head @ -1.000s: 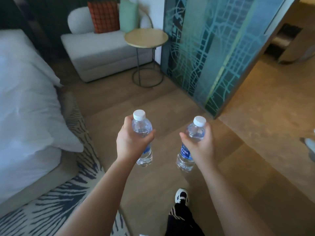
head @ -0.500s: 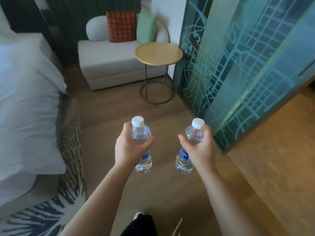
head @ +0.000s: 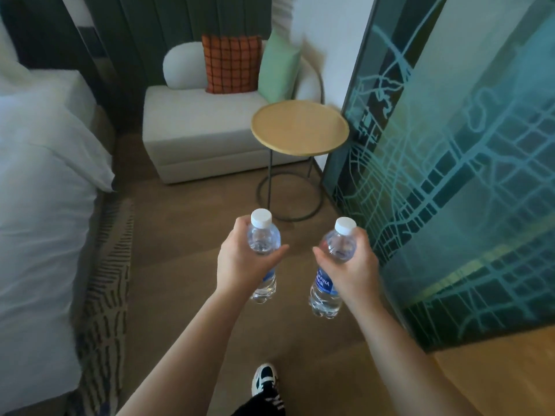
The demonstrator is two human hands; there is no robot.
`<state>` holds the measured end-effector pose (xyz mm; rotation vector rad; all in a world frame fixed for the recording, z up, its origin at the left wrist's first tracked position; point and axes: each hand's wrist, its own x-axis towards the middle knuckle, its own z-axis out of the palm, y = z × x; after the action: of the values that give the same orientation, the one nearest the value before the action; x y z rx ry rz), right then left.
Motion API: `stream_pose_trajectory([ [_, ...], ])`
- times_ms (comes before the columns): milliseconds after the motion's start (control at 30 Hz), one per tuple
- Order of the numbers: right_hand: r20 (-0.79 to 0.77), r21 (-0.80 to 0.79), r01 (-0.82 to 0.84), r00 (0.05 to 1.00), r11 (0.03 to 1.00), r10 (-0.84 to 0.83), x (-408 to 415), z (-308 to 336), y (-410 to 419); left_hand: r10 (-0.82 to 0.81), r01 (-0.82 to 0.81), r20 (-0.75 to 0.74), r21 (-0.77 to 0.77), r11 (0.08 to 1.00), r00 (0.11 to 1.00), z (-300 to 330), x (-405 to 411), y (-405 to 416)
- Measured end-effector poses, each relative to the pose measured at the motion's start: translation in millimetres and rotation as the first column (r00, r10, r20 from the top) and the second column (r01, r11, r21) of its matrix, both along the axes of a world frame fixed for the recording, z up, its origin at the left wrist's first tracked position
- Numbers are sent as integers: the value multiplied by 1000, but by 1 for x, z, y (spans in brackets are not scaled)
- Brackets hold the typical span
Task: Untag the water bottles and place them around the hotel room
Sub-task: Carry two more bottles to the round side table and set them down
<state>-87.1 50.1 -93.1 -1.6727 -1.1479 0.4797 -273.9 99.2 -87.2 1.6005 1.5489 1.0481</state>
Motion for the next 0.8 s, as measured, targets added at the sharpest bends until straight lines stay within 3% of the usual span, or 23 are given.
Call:
stream_pose_trajectory([
  [467, 43, 15, 23, 999, 1000, -24, 69, -1, 263, -71, 71, 2, 13, 997, 997, 9, 71, 264],
  [800, -49, 4, 69, 996, 998, -69, 151, -23, 481, -121, 119, -50, -39, 992, 991, -12, 162, 492],
])
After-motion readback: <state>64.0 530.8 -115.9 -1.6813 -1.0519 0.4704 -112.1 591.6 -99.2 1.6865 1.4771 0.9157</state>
